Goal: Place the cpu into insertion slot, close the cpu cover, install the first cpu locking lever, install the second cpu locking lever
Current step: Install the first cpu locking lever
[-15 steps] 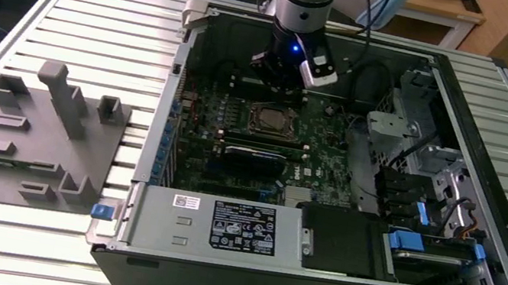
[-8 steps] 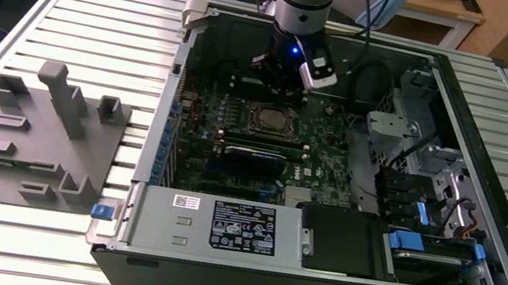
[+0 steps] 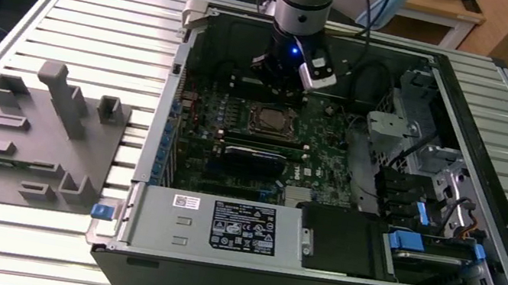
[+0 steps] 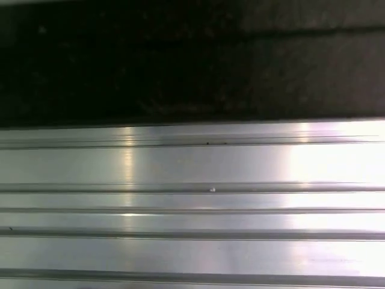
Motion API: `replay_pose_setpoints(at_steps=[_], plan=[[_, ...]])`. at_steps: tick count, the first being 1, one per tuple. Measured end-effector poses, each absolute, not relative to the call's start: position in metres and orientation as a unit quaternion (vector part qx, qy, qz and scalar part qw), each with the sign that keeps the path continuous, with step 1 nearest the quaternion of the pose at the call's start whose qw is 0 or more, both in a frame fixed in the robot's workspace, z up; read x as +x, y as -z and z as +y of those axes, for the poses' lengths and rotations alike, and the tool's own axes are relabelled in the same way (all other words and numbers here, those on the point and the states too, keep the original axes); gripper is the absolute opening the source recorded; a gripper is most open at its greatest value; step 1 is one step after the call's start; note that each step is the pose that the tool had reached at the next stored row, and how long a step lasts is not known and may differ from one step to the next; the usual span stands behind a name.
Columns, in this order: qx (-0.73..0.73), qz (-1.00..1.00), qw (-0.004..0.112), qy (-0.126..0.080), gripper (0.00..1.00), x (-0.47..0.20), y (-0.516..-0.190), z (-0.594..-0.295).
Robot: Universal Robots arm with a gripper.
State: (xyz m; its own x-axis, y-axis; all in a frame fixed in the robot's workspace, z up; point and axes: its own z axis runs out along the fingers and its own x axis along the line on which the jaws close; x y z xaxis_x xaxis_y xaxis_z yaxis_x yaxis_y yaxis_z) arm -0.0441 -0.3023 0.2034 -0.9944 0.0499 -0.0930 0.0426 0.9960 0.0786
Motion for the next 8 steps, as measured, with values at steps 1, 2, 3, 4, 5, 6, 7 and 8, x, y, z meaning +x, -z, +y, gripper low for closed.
replay_pose_setpoints(at_steps=[1,2,3,4,5,6,7,8], plan=[[0.027,0.998,0.048,-0.038,0.11,-0.0441,-0.2032,-0.3022],[0.032,0.998,0.048,-0.038,0.11,-0.0441,-0.2031,-0.3022],[0.037,0.997,0.048,-0.038,0.11,-0.0441,-0.2031,-0.3022],[0.042,0.997,0.048,-0.037,0.11,-0.0441,-0.203,-0.3021],[0.046,0.997,0.048,-0.037,0.11,-0.0441,-0.203,-0.302],[0.05,0.997,0.049,-0.037,0.11,-0.0441,-0.203,-0.302],[0.054,0.997,0.049,-0.037,0.11,-0.0441,-0.203,-0.3019],[0.058,0.996,0.049,-0.037,0.11,-0.0441,-0.203,-0.3018]])
